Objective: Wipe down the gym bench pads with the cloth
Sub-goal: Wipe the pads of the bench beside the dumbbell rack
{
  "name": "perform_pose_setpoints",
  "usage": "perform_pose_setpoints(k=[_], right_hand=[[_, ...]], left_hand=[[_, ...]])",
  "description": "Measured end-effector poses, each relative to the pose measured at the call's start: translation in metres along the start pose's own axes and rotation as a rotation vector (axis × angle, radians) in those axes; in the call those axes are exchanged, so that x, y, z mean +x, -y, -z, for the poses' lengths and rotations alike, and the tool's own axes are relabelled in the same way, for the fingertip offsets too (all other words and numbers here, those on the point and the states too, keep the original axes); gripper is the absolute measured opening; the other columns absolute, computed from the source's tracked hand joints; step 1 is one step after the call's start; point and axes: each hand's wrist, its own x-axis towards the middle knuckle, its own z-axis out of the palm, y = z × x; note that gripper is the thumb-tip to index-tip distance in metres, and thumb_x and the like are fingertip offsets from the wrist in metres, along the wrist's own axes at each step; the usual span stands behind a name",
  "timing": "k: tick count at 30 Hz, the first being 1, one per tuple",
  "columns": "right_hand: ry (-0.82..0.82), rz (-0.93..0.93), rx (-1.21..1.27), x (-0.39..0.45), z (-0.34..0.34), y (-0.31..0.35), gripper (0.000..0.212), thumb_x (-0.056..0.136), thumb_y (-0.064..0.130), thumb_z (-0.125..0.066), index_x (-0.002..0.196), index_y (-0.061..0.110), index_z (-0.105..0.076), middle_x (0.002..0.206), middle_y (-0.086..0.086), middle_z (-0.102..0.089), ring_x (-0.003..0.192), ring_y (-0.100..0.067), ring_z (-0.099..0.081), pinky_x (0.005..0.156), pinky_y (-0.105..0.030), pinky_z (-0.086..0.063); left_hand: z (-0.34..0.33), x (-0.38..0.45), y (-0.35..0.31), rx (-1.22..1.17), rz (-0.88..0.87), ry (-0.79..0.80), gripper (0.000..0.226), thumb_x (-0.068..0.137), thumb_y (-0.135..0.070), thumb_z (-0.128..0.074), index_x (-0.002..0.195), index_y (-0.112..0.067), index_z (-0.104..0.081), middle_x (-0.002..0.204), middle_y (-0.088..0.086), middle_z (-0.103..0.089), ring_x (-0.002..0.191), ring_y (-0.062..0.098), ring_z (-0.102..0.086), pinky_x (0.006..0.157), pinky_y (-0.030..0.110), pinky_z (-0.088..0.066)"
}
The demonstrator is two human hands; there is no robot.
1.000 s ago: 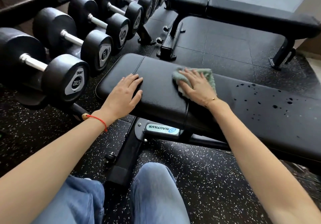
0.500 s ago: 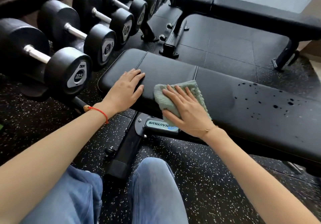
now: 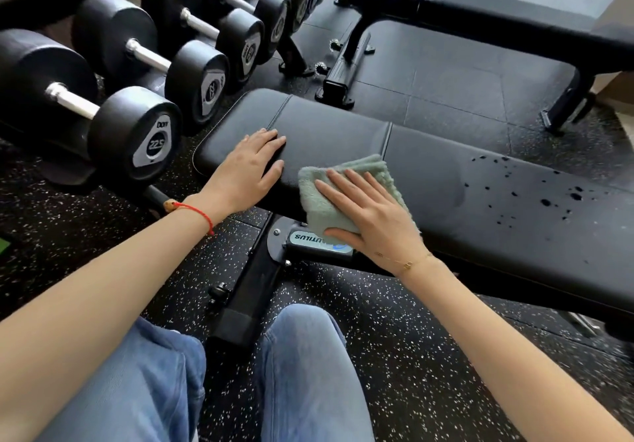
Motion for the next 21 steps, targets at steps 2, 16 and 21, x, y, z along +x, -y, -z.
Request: perform_pose_setpoints(k=[2,16,21], right_hand=[[-0.038,-0.039,-0.001,-0.032,0.01,-0.017,0.07,0.094,0.059,-0.049,0.152,0.024,-0.031,0.158,0.0,-0.03,0.147,-0.021,-0.025,0.12,-0.046,-0.022],[-0.065,-0.083,0.014,-0.019,0.004,-0.005,0.063,0.095,0.056,-0.049,0.149,0.024,-0.038,0.155,0.0,-0.037,0.144,-0.022,-0.032,0.119,-0.045,-0.024],[-0.024,-0.482,0.234,-0.062,0.032,-0.073,0.067,0.093,0.062,-0.042,0.148,0.023,-0.041,0.154,0.001,-0.037,0.146,-0.02,-0.028,0.121,-0.044,-0.017]], left_hand=[[0.0,-0.001,-0.001,-0.007,0.004,-0.008,0.055,0.097,-0.034,-0.036,0.145,-0.008,-0.041,0.153,0.012,-0.037,0.146,0.027,-0.026,0.122,0.039,-0.014],[0.001,0.001,-0.007,-0.017,0.035,-0.031,0.058,0.093,-0.036,-0.036,0.143,-0.009,-0.045,0.152,0.012,-0.04,0.145,0.026,-0.028,0.121,0.039,-0.013],[-0.005,0.012,-0.031,0.008,-0.024,-0.067,0.057,0.094,-0.037,-0.035,0.142,-0.009,-0.046,0.15,0.011,-0.043,0.145,0.024,-0.029,0.121,0.037,-0.011]])
